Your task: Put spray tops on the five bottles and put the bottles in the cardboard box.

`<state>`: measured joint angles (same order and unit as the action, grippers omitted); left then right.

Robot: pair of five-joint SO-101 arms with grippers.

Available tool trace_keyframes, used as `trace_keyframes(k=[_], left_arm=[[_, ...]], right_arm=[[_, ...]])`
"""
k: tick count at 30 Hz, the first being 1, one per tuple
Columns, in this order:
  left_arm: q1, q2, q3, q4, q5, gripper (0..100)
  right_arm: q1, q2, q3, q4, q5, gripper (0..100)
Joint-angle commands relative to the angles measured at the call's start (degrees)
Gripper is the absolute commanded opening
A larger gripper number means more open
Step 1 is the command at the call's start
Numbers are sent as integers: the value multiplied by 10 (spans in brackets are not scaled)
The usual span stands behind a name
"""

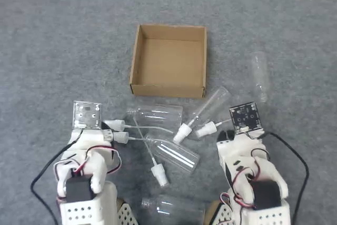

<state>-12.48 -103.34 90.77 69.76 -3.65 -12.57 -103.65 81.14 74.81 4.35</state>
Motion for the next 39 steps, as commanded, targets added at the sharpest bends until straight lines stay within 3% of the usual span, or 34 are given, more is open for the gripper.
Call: trace_keyframes(k=[1, 6, 12, 16, 23, 27, 39], left_arm=[[-10, -11, -32, -18, -12, 12], [-10, -11, -32, -11, -18, 12], [-10, -11, -32, -5, -63, 13], [-10, -10, -22, -7, -65, 19], [-10, -10, -7, -6, -62, 184], [-10, -10, -5, -6, -62, 226], [-11, -10, -5, 2, -62, 227]], right_arm=[[7, -3, -62, 1, -2, 7], [7, -3, -80, -7, 5, 8], [7, -3, -100, -75, 127, 9], [7, -3, -100, -136, 152, 9], [4, -1, -123, -160, 164, 9], [3, 7, -167, -157, 164, 16], [3, 294, -309, -157, 164, 210]])
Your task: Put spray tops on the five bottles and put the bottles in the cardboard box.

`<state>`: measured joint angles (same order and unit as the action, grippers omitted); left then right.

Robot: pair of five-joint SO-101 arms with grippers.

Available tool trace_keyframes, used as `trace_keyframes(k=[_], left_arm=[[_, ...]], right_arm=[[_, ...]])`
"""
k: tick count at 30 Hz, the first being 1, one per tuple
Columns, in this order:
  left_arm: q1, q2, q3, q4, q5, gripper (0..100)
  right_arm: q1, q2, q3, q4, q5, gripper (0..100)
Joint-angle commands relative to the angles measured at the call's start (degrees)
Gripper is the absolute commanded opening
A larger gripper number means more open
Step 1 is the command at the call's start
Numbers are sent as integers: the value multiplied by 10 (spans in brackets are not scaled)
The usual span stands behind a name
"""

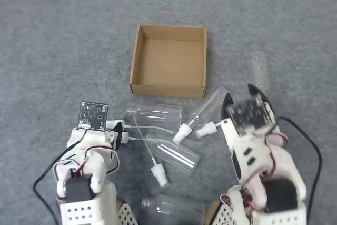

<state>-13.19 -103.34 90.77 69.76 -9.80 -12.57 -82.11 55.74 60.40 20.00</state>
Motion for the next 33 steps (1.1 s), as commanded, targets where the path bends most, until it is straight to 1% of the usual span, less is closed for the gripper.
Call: trace_keyframes(k=[1, 4, 6, 11, 18, 21, 28, 33], left_arm=[[-4, -10, -5, 4, 0, 227], [-4, -10, -5, 5, 0, 227], [-4, -10, -5, 5, 0, 228], [-4, -10, -5, 5, -1, 228], [-4, -10, -4, 5, -1, 228], [-4, -10, -4, 5, -1, 228], [-4, -10, -4, 5, -1, 228], [-4, -10, -4, 5, -1, 228]], right_arm=[[3, 98, -60, -13, 9, 226], [2, 153, -75, -13, 36, 273], [2, 187, -84, -13, 49, 286], [1, 268, -115, -12, 73, 286], [7, 391, -180, -12, 69, 285], [24, 452, -222, 5, 69, 285], [80, 633, -372, 82, 69, 288], [113, 740, -456, 95, 68, 289]])
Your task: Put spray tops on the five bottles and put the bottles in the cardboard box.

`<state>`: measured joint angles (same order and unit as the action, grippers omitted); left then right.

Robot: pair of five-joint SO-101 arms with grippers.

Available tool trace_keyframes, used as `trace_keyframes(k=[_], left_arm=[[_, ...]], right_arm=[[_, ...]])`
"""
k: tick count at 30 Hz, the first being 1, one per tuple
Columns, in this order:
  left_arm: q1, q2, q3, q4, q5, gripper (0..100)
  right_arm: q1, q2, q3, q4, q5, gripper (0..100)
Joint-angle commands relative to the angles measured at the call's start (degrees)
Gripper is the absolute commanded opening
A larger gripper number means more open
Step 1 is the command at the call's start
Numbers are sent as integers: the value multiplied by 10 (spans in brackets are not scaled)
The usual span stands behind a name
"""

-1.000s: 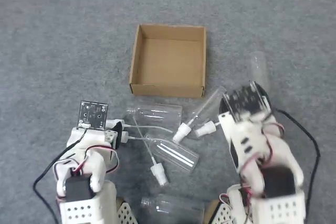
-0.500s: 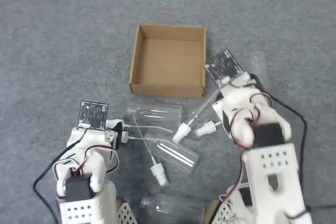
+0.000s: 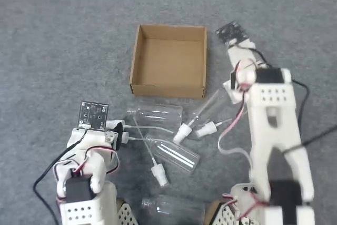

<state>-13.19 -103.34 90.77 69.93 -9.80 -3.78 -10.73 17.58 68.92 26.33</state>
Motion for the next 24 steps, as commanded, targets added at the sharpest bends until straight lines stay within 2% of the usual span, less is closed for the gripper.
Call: trace_keyframes(k=[1, 7, 24], left_arm=[[-4, -10, -4, 4, -1, 228], [-4, -10, -4, 4, -1, 228], [-4, -10, 1, 3, -1, 225]], right_arm=[[32, 44, -89, 9, 4, 289], [63, 140, -172, 7, -39, 290], [69, 358, -365, 3, -41, 289]])
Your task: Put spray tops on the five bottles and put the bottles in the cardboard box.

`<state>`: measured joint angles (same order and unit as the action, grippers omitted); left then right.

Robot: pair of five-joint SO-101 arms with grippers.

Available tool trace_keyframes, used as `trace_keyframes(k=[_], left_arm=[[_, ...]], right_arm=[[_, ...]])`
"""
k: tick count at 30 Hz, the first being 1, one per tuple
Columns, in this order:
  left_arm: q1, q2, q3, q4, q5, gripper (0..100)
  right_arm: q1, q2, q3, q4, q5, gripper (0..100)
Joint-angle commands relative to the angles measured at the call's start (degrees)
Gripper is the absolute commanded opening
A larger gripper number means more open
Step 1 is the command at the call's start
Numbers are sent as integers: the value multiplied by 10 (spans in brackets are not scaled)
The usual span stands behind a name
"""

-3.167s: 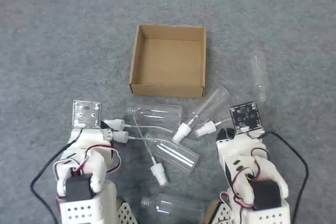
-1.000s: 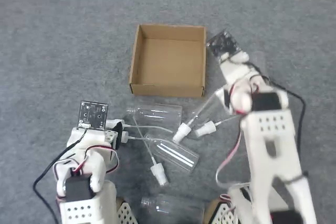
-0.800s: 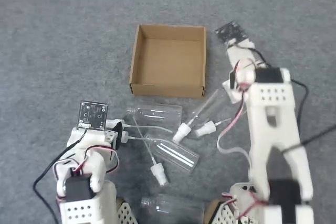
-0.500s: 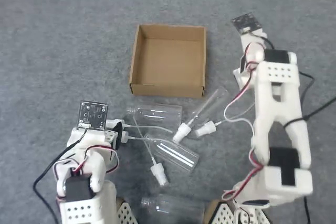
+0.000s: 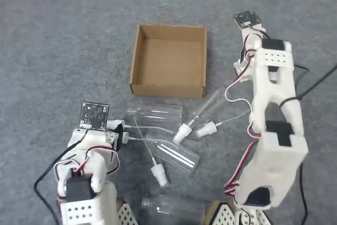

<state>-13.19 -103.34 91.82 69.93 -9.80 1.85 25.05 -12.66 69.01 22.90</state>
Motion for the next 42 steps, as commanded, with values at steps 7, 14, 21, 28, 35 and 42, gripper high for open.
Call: trace_keyframes(k=[7, 14, 21, 28, 35, 42], left_arm=[[-4, -10, -9, 4, -1, 225], [-4, -10, -9, 4, -1, 225], [-4, -10, -8, 4, -1, 225], [-4, -10, -8, 3, -1, 225], [-4, -10, -8, 2, -1, 225], [-4, -10, -7, 1, 0, 225]], right_arm=[[29, 75, -144, 2, -80, 289], [32, 136, -194, 2, -83, 287], [32, 165, -206, 7, -83, 255], [32, 164, -207, 7, -83, 35], [43, 152, -210, 35, -84, 43], [51, 107, -210, 109, -84, 46]])
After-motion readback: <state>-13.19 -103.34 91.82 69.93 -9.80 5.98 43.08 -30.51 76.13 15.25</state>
